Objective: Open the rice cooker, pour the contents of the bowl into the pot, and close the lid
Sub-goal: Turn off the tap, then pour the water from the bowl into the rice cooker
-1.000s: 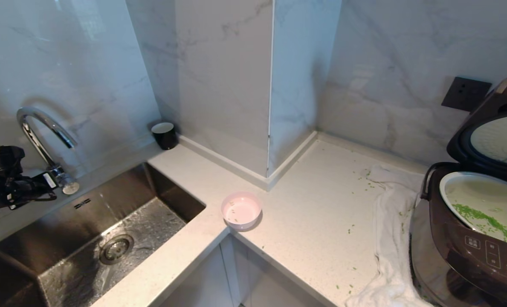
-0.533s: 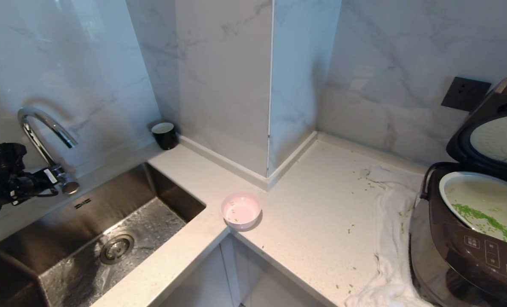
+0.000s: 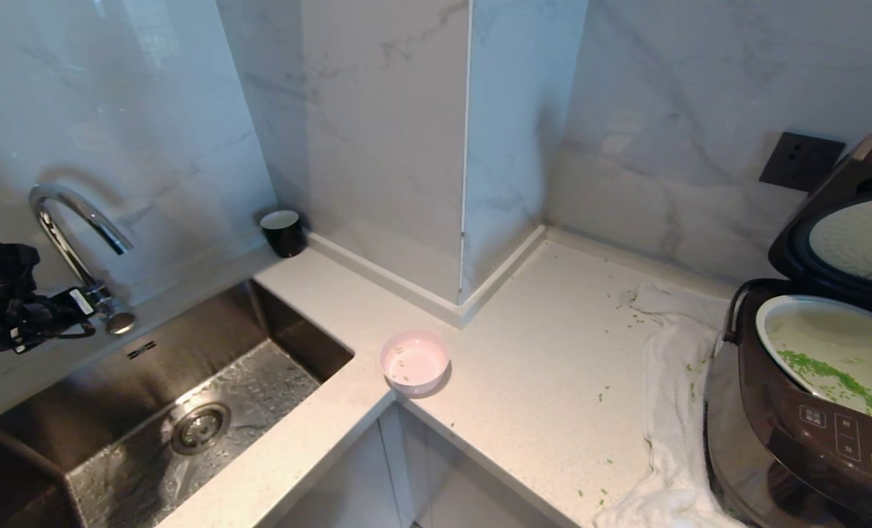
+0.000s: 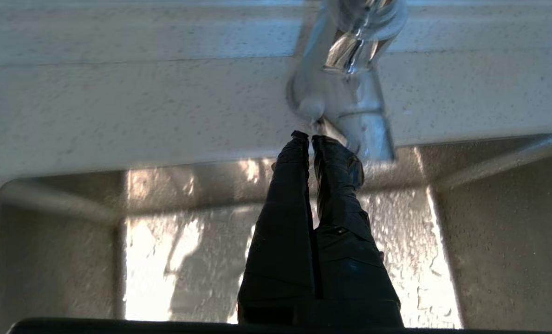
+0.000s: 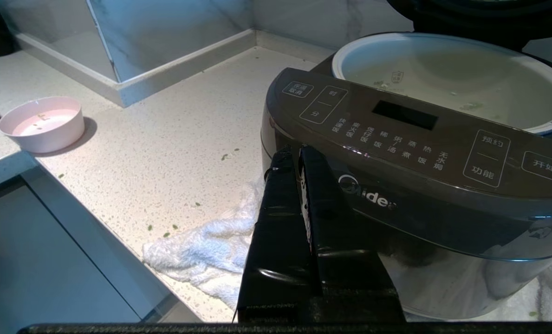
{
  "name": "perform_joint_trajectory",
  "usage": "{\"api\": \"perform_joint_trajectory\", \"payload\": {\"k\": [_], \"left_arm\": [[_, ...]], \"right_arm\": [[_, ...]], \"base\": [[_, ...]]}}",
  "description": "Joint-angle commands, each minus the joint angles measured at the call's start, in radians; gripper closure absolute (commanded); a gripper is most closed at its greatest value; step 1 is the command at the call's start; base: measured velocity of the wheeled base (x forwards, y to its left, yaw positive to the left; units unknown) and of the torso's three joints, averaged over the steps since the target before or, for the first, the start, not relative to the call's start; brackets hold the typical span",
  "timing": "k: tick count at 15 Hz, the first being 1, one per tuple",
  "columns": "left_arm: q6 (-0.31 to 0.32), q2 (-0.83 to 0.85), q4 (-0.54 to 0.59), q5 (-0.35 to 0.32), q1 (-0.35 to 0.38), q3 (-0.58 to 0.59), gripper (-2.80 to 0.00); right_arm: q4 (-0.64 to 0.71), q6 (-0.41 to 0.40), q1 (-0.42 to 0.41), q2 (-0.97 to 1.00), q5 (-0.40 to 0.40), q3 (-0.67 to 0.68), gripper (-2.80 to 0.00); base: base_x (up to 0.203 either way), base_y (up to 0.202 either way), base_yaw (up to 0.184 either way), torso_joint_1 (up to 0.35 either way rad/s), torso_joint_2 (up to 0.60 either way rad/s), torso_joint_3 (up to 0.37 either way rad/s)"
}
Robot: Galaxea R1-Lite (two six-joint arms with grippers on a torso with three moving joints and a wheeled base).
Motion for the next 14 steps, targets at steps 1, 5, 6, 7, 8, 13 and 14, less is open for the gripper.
{"api": "perform_joint_trajectory", "payload": {"k": [1,5,6,7,8,13,14], "left_arm": [[-0.003,-0.062,0.0,-0.003,-0.002,0.05,0.0],[-0.003,-0.253,-0.005,-0.073,-0.026,0.268,0.0],[-0.004,-0.295,-0.006,-0.098,-0.033,0.332,0.0],[-0.004,-0.341,-0.006,-0.118,-0.041,0.397,0.0],[-0.005,-0.386,-0.008,-0.136,-0.047,0.462,0.0],[0.016,-0.64,-0.141,-0.251,-0.06,0.788,0.0],[0.029,-0.712,-0.168,-0.281,-0.065,0.849,0.0]], "right_arm": [[-0.001,0.0,0.0,0.001,0.0,0.026,0.0],[-0.001,0.0,0.0,0.001,0.0,0.028,0.0],[-0.001,0.0,0.0,0.001,0.0,0.027,0.0],[-0.001,0.0,0.0,0.001,0.0,0.028,0.0],[-0.001,0.0,0.0,0.001,0.0,0.028,0.0],[-0.001,0.0,0.0,0.001,0.0,0.028,0.0],[-0.001,0.0,0.0,0.001,0.0,0.026,0.0]], "base": [[0.0,0.0,0.0,0.0,0.0,0.0],[0.0,0.0,0.0,0.0,0.0,0.0],[0.0,0.0,0.0,0.0,0.0,0.0],[0.0,0.0,0.0,0.0,0.0,0.0],[0.0,0.0,0.0,0.0,0.0,0.0],[0.0,0.0,0.0,0.0,0.0,0.0],[0.0,0.0,0.0,0.0,0.0,0.0]]}}
